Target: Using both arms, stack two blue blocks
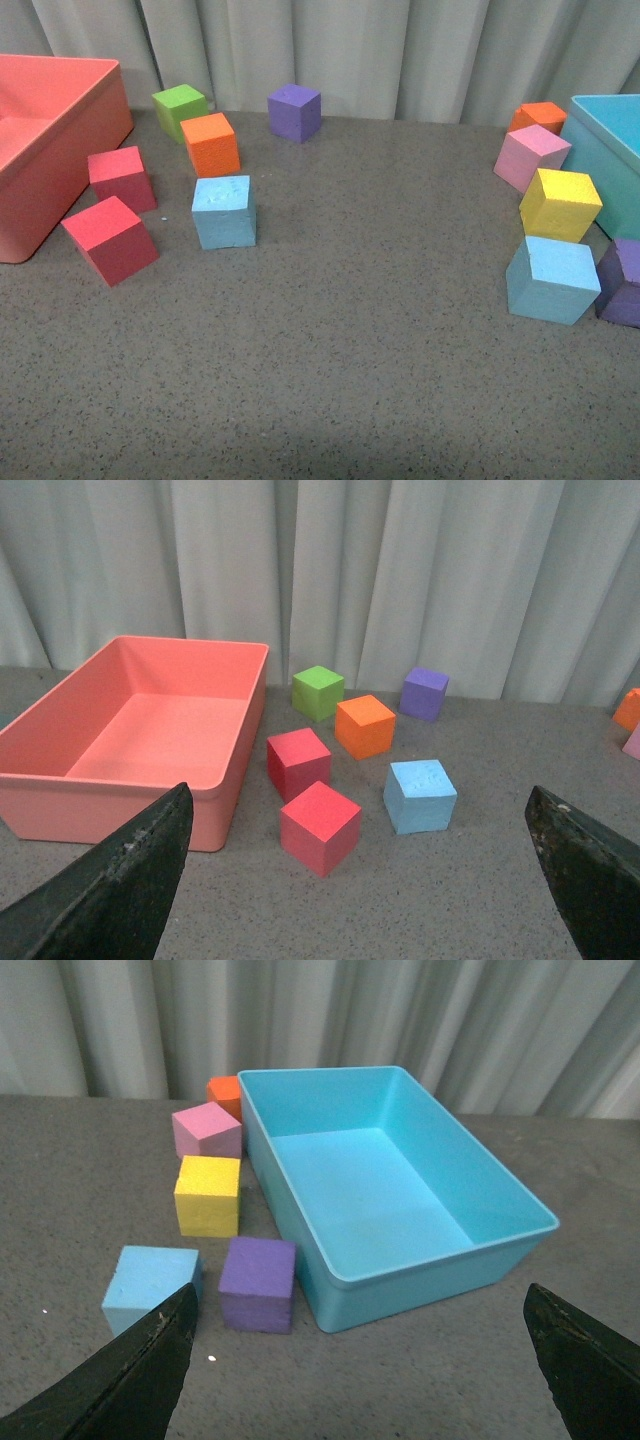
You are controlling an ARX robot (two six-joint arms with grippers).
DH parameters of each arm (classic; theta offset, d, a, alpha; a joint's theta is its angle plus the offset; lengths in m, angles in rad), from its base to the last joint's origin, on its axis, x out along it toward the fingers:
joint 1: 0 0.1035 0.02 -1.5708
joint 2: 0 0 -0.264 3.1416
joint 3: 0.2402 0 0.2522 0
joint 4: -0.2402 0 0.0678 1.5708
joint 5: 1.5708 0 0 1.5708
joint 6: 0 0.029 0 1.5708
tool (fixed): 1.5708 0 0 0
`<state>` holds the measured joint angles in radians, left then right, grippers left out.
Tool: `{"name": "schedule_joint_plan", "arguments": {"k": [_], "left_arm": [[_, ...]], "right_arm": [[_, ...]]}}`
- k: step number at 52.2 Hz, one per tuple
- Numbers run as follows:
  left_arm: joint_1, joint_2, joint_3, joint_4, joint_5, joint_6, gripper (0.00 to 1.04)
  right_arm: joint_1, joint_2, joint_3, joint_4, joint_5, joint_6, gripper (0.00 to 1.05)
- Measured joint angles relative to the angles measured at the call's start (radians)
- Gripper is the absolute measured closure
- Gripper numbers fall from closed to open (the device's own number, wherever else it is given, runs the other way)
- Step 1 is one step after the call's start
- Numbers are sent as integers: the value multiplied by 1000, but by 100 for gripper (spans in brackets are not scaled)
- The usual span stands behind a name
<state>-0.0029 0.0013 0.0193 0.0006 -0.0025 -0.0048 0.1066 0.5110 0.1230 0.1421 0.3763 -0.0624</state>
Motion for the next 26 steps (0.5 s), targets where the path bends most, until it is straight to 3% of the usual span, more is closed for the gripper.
{"name": "schedule_joint_plan", "arguments": {"k": [6,11,19,26], "left_arm": [[0,0,0,0,0,0,7],[0,0,0,0,0,0,7],[0,0,0,0,0,0,7],[0,0,0,0,0,0,7]], "right_arm": [[-11,415,137,213,-110,82,10],[0,739,289,228,-199,150,10],[13,1058,492,95,-274,239,10],[28,1241,679,-73,-265,275,10]]}}
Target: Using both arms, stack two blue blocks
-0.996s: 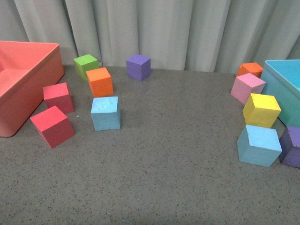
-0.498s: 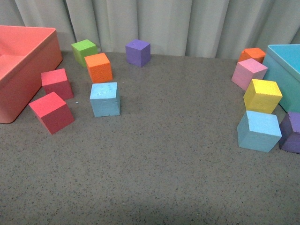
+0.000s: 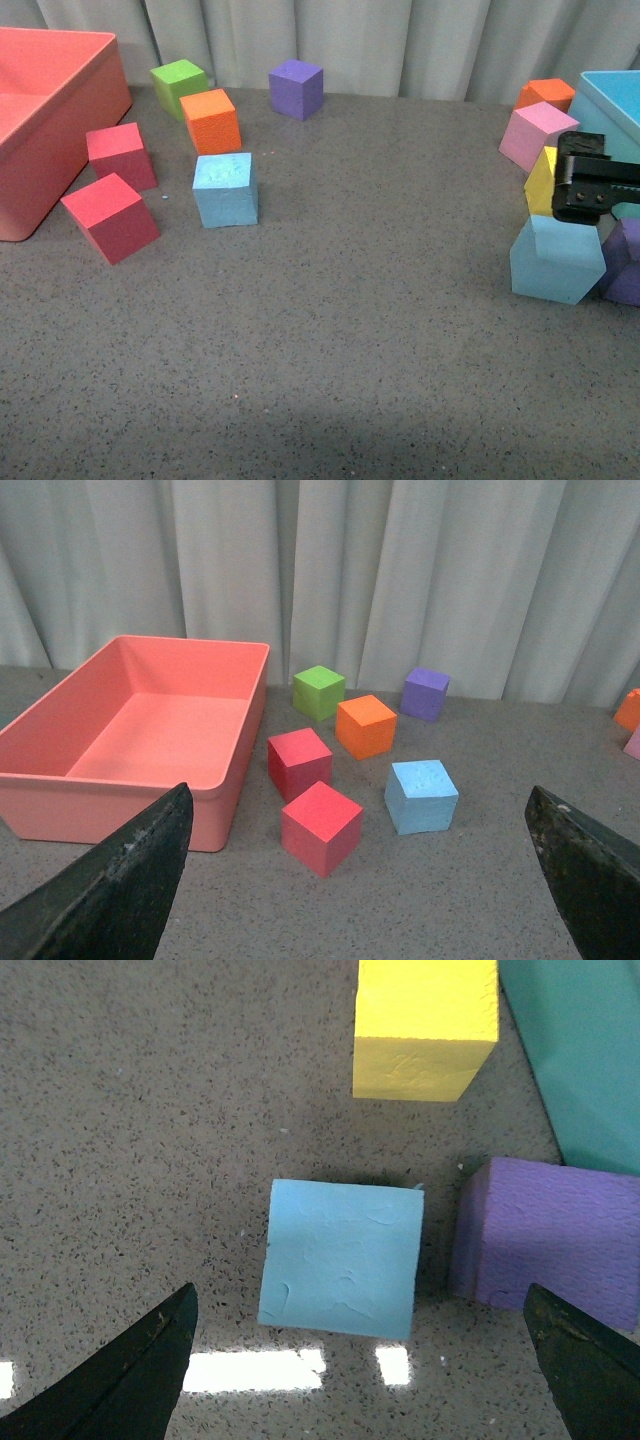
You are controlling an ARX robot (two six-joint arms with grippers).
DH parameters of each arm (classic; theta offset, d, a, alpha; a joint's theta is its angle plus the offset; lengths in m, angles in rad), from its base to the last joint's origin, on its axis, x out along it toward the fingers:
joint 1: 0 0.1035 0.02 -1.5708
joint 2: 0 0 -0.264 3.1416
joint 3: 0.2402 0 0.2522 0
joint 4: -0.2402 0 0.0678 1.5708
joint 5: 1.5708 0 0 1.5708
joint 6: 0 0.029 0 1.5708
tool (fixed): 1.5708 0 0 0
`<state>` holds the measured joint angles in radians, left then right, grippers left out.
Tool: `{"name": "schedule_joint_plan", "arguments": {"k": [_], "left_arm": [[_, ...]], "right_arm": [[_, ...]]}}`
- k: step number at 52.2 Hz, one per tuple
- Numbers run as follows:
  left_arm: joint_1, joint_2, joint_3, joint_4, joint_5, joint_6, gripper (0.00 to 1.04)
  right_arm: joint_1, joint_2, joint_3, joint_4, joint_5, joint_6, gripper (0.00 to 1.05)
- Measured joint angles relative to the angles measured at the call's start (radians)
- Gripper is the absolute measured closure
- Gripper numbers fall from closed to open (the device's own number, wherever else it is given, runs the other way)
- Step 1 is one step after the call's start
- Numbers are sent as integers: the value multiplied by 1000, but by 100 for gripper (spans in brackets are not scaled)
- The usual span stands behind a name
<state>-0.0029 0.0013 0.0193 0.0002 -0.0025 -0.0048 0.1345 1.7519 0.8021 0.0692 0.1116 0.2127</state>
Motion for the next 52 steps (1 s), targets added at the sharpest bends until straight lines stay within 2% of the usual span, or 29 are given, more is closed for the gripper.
{"name": "schedule_joint_plan", "arguments": {"k": [11,19,35,37,45,52], "left_arm": [[0,0,0,0,0,0,7],[0,0,0,0,0,0,7],[0,0,0,0,0,0,7],[0,0,0,0,0,0,7],[0,0,0,0,0,0,7],[0,0,0,0,0,0,7]], "right_arm": [[15,145,159,-138,-31,38,10],[17,235,217,-218,-7,47,10],[17,350,285,-247,-21,48,10],[17,362,294,-251,-22,51,12],[16,395,319,-276,-3,53,36],[14,395,323,-273,-10,55,49]]}}
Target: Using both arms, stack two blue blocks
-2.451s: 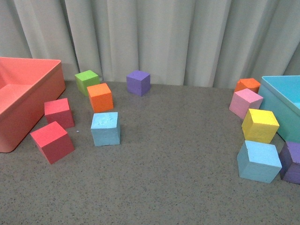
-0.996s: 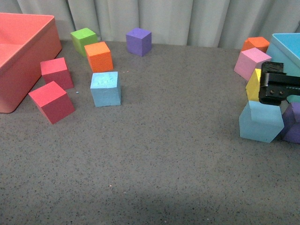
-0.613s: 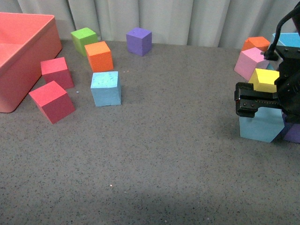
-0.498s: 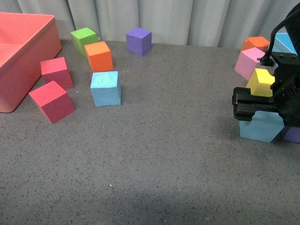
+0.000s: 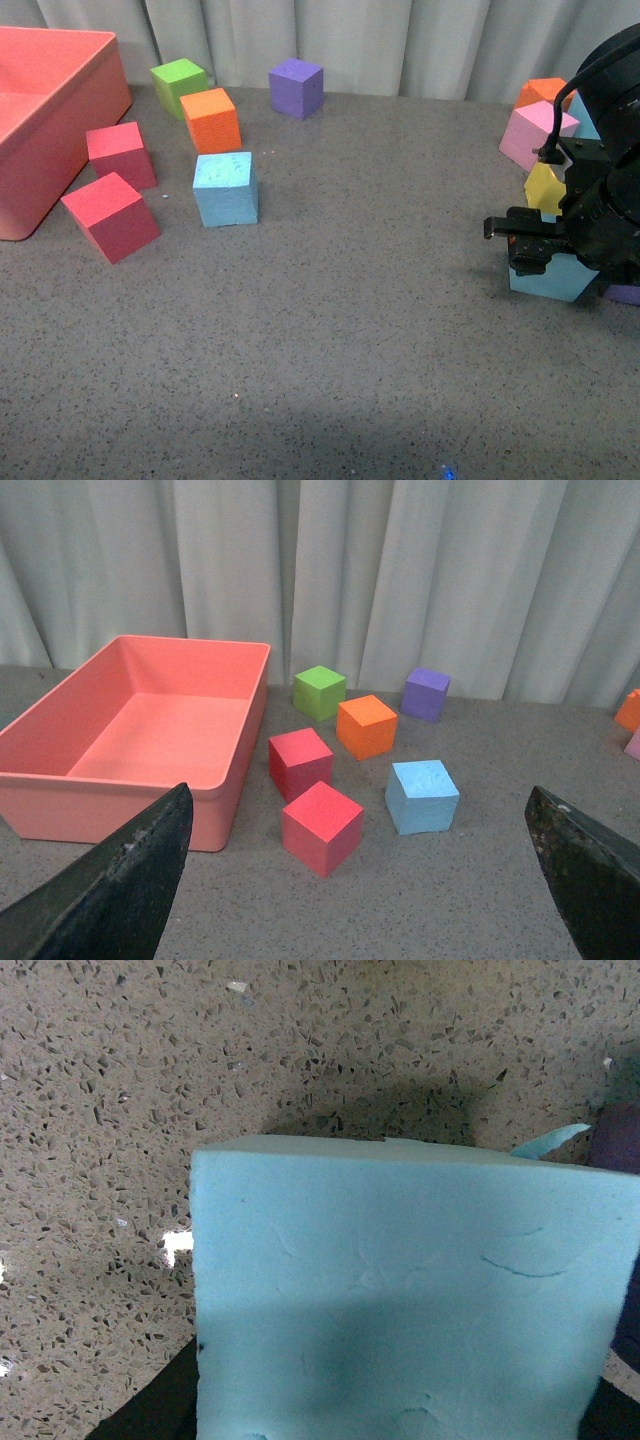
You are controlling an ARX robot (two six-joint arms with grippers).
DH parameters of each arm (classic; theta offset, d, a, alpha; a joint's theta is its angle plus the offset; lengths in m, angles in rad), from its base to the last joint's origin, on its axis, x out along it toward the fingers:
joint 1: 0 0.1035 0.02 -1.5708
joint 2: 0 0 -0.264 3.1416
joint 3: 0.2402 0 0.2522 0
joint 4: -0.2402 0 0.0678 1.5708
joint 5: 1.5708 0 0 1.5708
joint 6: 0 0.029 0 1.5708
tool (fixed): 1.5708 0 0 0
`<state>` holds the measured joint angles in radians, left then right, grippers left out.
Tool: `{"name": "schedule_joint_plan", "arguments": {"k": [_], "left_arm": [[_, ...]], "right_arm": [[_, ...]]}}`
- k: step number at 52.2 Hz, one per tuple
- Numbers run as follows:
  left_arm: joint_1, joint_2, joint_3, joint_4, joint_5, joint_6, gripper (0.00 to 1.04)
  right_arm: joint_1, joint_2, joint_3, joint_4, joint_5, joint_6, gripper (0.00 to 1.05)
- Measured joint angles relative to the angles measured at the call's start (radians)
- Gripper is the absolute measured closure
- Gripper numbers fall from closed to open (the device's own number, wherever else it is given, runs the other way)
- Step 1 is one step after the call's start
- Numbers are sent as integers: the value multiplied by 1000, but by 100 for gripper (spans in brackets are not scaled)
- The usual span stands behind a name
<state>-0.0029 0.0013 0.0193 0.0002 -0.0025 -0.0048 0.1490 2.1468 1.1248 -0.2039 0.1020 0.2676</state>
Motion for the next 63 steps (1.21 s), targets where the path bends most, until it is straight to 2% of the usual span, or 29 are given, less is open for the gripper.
{"name": "schedule_joint_plan", "arguments": {"k": [6,17,33,47,63], "left_arm": [[0,0,0,0,0,0,7],[0,0,0,0,0,0,7],[0,0,0,0,0,0,7],[0,0,0,0,0,0,7],[0,0,0,0,0,0,7]], "right_arm": [[12,-2,6,4,-23,-1,54],[68,0,66,-11,-52,-2,57],[216,159,339,-126,-72,-1,57],[272,268,526,-221,-56,9,57],[285,213,464,-137,-84,2,10]]}}
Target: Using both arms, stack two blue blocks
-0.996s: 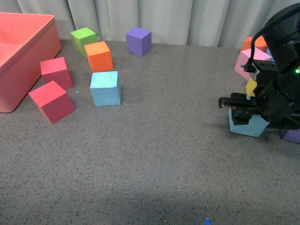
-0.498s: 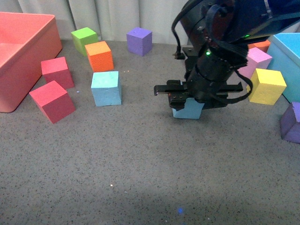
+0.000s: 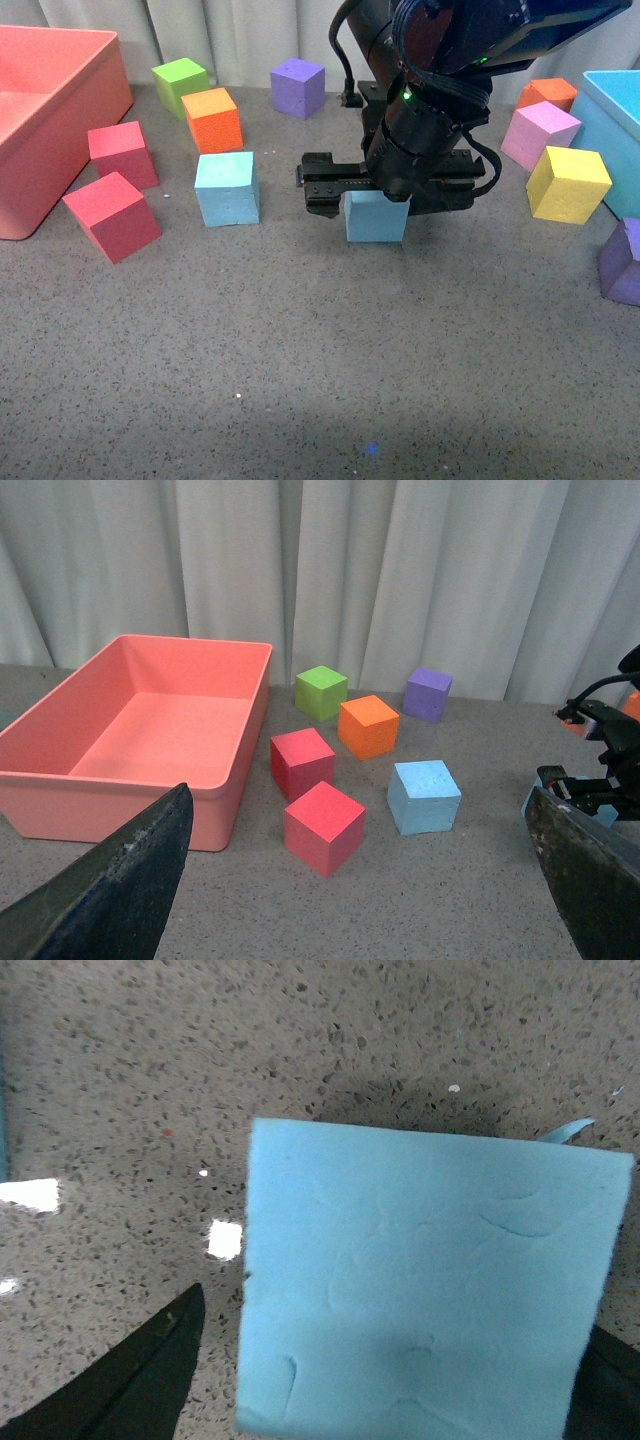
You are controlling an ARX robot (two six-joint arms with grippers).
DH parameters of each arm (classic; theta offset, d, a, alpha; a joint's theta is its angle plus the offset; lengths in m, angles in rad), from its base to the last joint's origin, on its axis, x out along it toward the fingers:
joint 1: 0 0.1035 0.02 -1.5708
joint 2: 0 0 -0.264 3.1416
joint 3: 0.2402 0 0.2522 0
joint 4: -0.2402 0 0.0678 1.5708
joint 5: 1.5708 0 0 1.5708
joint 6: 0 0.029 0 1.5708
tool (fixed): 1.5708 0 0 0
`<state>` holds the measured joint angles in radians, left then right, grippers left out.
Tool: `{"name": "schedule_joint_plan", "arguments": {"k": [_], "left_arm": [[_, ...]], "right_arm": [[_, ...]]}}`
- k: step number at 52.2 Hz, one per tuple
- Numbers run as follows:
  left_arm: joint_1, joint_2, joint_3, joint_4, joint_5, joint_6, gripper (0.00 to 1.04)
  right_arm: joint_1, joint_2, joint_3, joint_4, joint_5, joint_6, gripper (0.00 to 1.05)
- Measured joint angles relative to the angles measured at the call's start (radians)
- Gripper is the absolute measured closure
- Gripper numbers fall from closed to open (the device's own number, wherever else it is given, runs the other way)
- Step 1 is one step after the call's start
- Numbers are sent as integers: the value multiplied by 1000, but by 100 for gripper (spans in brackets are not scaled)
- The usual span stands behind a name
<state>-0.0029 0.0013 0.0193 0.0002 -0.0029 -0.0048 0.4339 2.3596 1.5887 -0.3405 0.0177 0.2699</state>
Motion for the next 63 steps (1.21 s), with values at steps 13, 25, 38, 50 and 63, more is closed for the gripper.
{"name": "schedule_joint_plan", "arguments": {"k": [13,25,38,50,63], "left_arm": [[0,0,0,0,0,0,7],[0,0,0,0,0,0,7],[0,0,0,0,1,0,7],[0,0,0,0,0,0,7],[0,0,0,0,0,0,7]], "right_arm": [[1,-230,-286,486,246,-116,21],[-93,-390,-835,1451,311,-247,57],[-191,-652,-1129,1590,227,-266,97],[-261,-905,-1307,1509,149,-270,104],[-330,-1162,-1464,1397,81,-270,104]]}}
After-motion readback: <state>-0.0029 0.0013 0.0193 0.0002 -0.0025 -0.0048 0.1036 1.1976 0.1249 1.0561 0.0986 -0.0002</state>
